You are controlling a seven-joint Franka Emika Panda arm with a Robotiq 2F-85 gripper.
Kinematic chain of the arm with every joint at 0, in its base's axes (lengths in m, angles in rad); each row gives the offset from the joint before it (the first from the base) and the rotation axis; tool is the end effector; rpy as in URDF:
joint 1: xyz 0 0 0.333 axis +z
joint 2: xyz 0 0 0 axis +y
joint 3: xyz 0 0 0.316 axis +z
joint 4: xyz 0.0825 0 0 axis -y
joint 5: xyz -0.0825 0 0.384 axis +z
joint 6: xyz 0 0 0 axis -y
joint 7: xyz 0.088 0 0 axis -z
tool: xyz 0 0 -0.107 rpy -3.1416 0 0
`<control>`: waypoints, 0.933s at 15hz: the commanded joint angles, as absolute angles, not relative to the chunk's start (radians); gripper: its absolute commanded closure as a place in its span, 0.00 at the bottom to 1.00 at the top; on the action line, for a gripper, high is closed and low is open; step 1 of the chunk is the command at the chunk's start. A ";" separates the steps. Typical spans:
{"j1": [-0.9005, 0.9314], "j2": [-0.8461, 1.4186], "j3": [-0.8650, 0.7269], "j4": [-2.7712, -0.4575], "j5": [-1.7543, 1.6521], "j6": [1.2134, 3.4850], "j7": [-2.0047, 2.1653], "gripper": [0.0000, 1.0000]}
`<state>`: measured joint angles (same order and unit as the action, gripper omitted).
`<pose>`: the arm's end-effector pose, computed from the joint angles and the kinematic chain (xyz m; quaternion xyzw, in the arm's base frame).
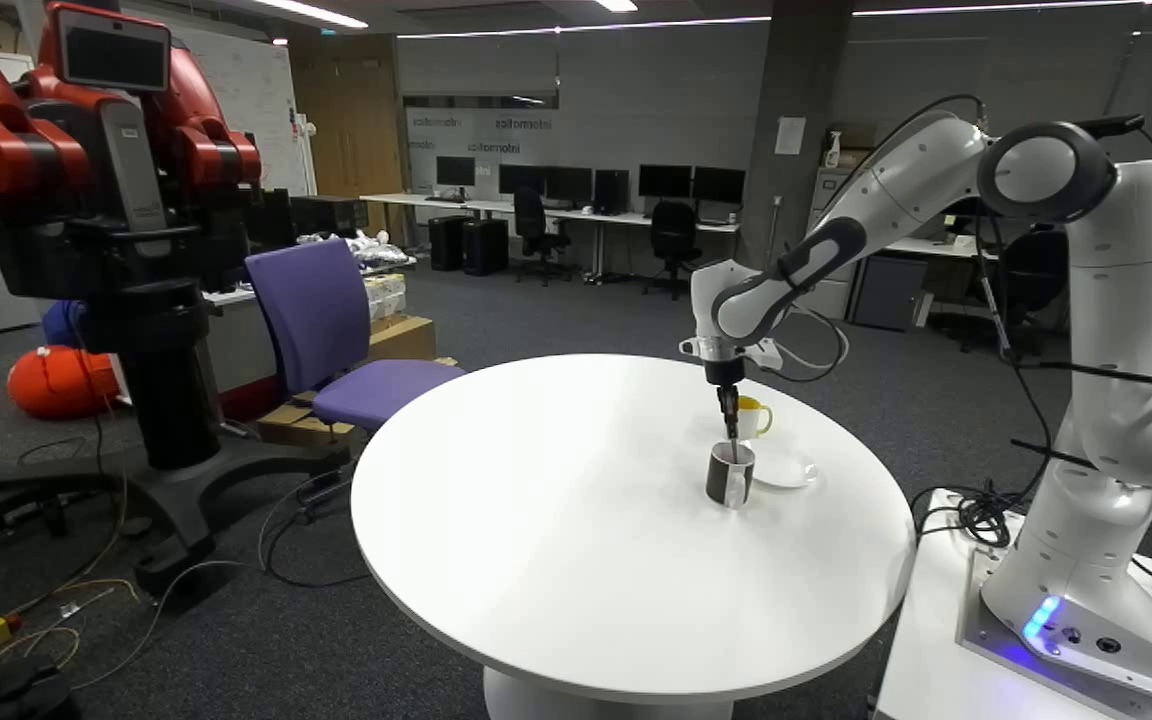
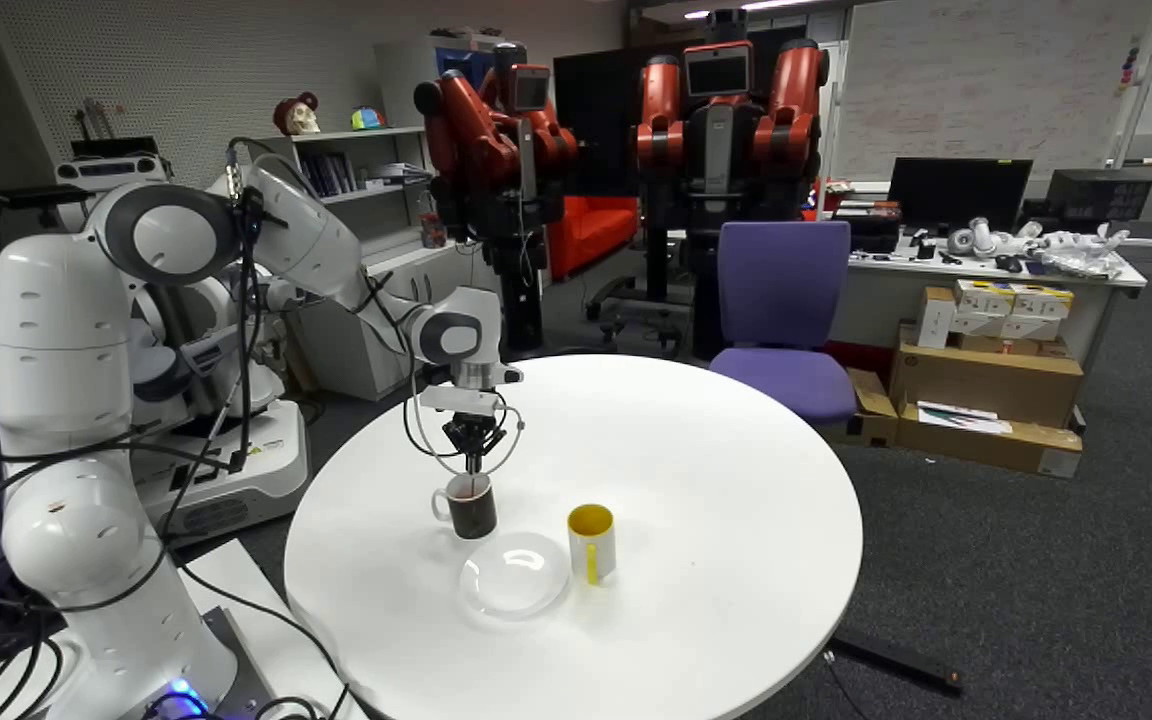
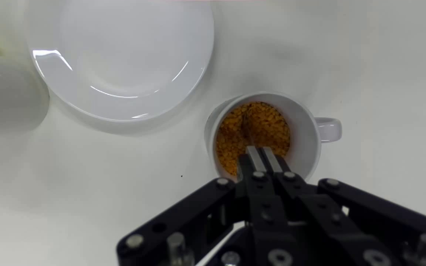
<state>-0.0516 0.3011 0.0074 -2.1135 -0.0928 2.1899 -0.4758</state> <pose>0.5507 -0.0277 0.2544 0.9630 0.2428 -0.1168 0.0035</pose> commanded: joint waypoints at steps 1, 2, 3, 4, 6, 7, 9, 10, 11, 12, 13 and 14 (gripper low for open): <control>-0.054 0.323 0.015 -2.090 -0.125 2.226 -0.482 0.99; -0.054 0.325 0.018 -2.090 -0.124 2.243 -0.484 0.99; -0.054 0.326 0.021 -2.091 -0.121 2.261 -0.484 0.99; -0.055 0.327 0.023 -2.093 -0.118 2.283 -0.485 0.99; -0.057 0.325 0.030 -2.097 -0.106 2.320 -0.489 0.99; -0.058 0.323 0.034 -2.100 -0.101 2.333 -0.492 0.99; -0.062 0.323 0.046 -2.101 -0.084 2.335 -0.509 0.99; -0.066 0.324 0.053 -2.100 -0.069 2.325 -0.523 0.99; -0.069 0.326 0.058 -2.098 -0.057 2.317 -0.535 0.99; -0.073 0.327 0.064 -2.095 -0.042 2.307 -0.550 0.99; -0.078 0.330 0.070 -2.091 -0.023 2.291 -0.569 0.99; -0.083 0.331 0.074 -2.087 -0.003 2.277 -0.590 0.99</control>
